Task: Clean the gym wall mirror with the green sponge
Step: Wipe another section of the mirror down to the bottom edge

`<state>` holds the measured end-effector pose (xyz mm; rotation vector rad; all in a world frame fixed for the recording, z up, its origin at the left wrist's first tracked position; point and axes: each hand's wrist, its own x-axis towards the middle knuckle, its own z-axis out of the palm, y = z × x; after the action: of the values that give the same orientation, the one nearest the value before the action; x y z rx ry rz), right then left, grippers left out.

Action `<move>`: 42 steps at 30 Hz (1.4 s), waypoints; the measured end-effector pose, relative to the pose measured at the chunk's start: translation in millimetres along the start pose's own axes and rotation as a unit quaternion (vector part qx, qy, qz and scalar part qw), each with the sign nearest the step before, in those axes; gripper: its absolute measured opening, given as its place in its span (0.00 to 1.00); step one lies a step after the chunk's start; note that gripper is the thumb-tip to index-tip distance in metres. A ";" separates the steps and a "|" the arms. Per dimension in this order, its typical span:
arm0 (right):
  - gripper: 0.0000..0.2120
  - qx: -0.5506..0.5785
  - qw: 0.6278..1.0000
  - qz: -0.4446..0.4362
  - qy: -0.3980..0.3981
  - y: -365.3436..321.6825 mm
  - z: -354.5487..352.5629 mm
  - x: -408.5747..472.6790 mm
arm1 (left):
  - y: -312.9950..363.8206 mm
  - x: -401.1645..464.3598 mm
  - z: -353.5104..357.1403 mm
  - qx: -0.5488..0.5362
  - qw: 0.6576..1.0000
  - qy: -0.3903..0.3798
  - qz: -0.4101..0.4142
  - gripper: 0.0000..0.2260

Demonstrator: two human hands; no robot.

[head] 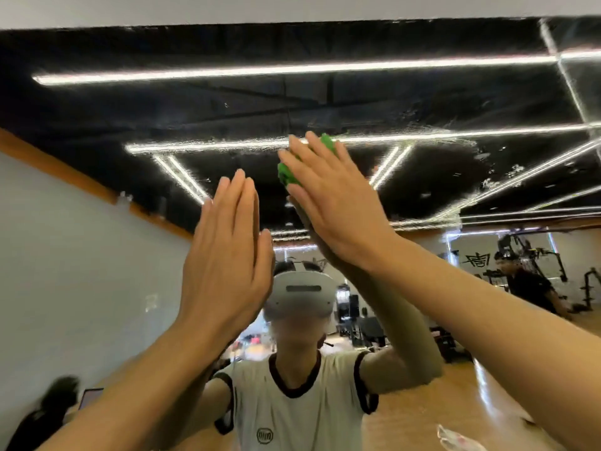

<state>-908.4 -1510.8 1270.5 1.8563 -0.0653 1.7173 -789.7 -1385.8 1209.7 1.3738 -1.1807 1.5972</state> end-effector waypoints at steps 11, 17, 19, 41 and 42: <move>0.23 -0.041 0.939 0.332 0.077 127.6 -46.7 -37.5 | 16.6 -1.8 18.1 0.041 0.999 -0.017 0.010 0.29; 0.26 0.000 1.000 -0.023 -0.019 29.9 -9.6 -24.5 | 20.3 -1.1 15.7 0.043 0.999 -0.010 0.008 0.29; 0.27 0.007 1.000 -0.002 -0.019 57.6 -18.4 -30.7 | 20.9 -1.5 15.3 0.040 0.999 -0.010 0.006 0.29; 0.21 0.057 0.924 0.371 0.080 95.1 -53.9 -143.5 | 20.8 -3.5 15.5 0.043 0.999 -0.014 0.007 0.29; 0.21 0.050 0.914 0.392 0.089 87.5 -51.8 -138.1 | 21.0 -3.8 16.0 0.043 0.999 -0.014 0.007 0.29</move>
<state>-1013.9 -1607.9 1176.4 1.8591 -0.7522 2.4469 -803.1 -1407.6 1202.3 1.4504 -1.1522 1.6607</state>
